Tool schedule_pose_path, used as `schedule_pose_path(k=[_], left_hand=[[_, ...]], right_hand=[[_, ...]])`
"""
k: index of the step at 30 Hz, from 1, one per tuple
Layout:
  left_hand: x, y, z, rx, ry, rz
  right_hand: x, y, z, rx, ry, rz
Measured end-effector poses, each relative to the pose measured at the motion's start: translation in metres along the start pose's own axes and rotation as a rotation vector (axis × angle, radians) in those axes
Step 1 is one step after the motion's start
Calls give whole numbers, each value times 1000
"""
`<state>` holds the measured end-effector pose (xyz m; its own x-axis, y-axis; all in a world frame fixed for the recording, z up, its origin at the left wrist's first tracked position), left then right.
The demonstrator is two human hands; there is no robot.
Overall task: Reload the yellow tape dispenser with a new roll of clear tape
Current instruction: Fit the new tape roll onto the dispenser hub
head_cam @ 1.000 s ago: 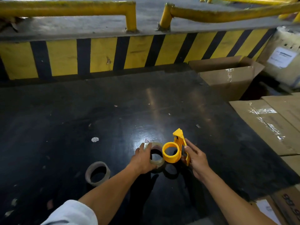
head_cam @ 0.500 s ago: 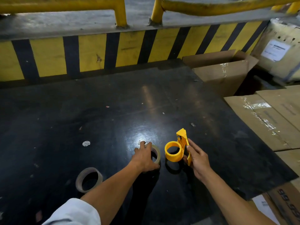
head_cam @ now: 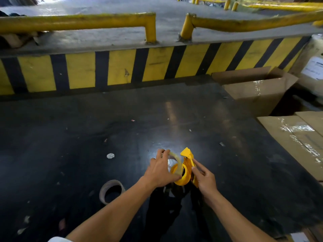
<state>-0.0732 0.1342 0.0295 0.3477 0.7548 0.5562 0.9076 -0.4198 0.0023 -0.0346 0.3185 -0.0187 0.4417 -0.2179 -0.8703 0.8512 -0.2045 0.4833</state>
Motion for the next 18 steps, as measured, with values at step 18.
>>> schedule_pose_path(k=[18], left_hand=[[3, 28, -12, 0, -25, -18]], right_hand=[[-13, 26, 41, -76, 56, -61]])
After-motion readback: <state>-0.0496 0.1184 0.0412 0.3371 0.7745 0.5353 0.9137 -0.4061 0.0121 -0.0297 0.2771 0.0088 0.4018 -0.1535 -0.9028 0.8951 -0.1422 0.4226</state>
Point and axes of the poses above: each hand's wrist, its own y-axis away from the middle knuckle, its own z-axis out of the palm, x = y × z, the point moved 2 cm from there along -y, towards the middle knuckle, and after that the axes turned 11 degrees about z, right-handed, at the moved point
